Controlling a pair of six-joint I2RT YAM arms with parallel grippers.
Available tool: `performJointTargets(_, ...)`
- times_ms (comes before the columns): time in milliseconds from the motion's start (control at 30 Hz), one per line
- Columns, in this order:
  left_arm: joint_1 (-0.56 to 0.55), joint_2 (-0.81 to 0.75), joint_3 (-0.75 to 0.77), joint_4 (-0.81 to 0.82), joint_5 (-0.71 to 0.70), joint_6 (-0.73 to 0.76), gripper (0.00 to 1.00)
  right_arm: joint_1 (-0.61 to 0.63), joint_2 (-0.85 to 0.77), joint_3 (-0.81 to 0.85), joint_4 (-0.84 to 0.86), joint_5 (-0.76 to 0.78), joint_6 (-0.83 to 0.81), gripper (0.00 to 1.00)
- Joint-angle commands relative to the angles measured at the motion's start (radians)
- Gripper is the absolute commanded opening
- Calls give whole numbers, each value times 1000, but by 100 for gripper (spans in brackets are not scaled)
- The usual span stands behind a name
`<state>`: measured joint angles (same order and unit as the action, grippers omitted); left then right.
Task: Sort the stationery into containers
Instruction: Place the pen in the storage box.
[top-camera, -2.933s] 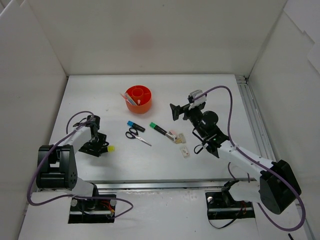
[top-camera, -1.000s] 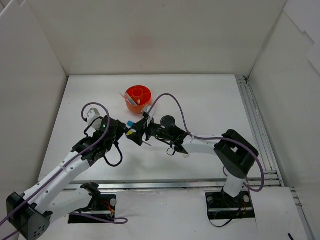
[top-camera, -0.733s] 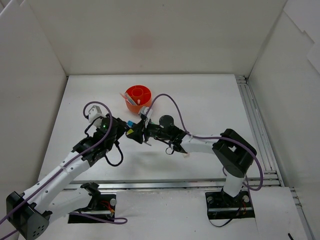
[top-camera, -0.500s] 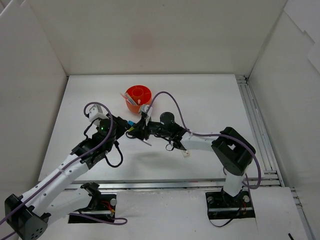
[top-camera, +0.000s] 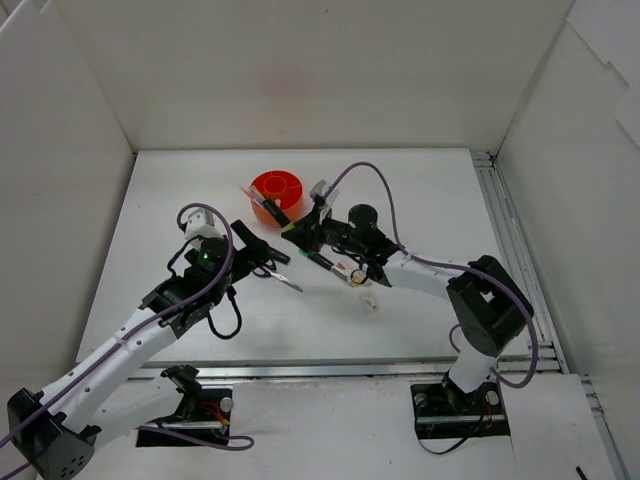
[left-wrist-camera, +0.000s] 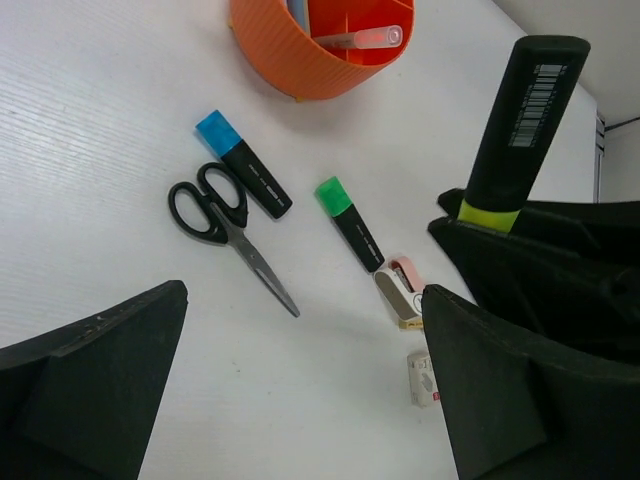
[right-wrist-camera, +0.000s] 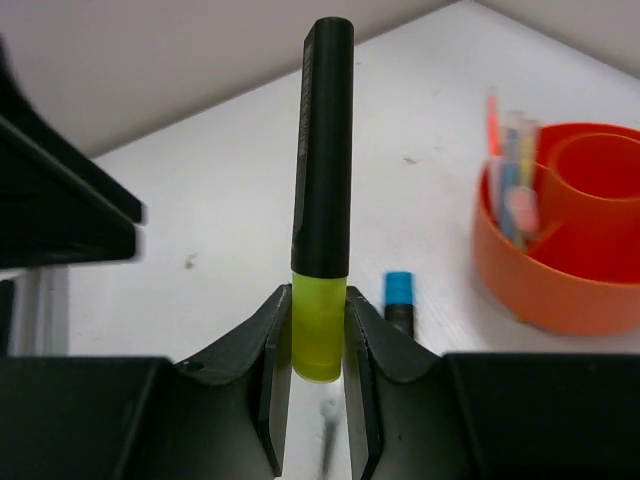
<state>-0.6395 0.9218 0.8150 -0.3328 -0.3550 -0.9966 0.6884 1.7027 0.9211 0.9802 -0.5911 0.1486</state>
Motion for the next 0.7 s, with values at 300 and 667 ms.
performJointTargets(300, 124, -118, 128, -235, 14, 150, 99, -64, -161, 330, -909, 446, -992, 0)
performJointTargets(667, 420, 146, 130, -143, 462, 306, 99, 20, 11, 568, -1150, 833, -1782, 0)
